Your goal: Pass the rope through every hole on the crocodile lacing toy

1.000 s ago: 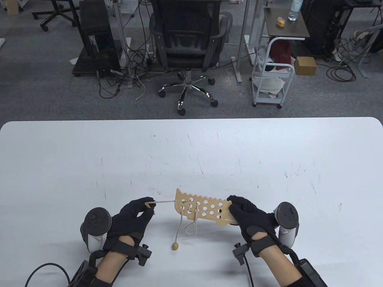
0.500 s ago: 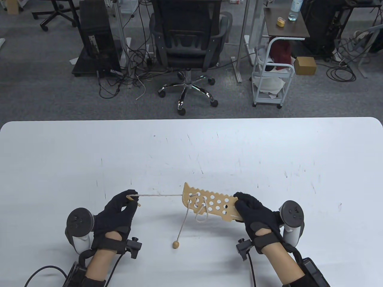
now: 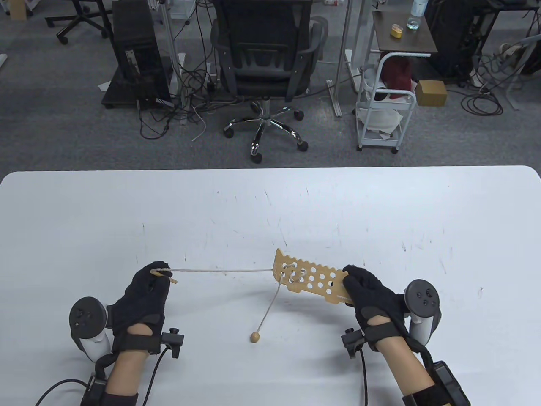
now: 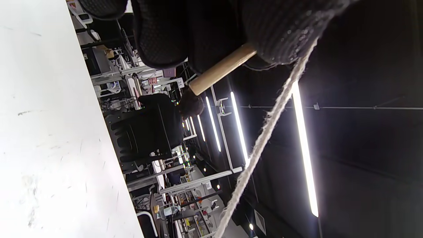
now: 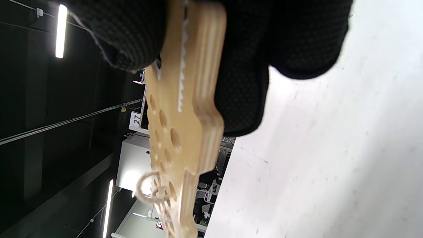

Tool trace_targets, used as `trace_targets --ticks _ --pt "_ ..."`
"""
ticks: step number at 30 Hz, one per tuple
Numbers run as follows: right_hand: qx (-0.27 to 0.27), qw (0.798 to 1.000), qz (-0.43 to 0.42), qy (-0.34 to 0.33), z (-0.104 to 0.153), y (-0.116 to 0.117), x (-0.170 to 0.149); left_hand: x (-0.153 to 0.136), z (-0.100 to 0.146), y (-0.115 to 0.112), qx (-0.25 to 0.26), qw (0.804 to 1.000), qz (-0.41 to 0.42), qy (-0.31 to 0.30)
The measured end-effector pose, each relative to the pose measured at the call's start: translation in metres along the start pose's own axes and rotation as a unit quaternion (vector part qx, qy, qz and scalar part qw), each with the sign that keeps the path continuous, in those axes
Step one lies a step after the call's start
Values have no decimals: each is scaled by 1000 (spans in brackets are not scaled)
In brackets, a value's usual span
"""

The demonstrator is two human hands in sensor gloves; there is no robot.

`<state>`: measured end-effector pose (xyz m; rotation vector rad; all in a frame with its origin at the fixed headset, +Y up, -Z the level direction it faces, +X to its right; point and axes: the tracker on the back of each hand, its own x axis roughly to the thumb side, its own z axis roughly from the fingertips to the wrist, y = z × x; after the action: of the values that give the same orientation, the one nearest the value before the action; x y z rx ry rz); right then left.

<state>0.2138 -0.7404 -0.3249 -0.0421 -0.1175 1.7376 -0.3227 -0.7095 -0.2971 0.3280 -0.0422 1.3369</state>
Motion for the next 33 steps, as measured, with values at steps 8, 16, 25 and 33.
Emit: trace_targets --ticks 8,16,25,33 --pt "-13 1000 -1 15 -6 -7 -7 -3 -2 13 19 999 43 10" --pt "-29 999 -4 22 -9 -15 -10 2 -1 21 37 998 51 -4" --pt "-18 1000 -10 13 -8 -12 -9 1 -2 19 38 998 51 2" --pt "2 1000 -28 -4 -3 -4 -2 -4 -4 4 -21 998 43 28"
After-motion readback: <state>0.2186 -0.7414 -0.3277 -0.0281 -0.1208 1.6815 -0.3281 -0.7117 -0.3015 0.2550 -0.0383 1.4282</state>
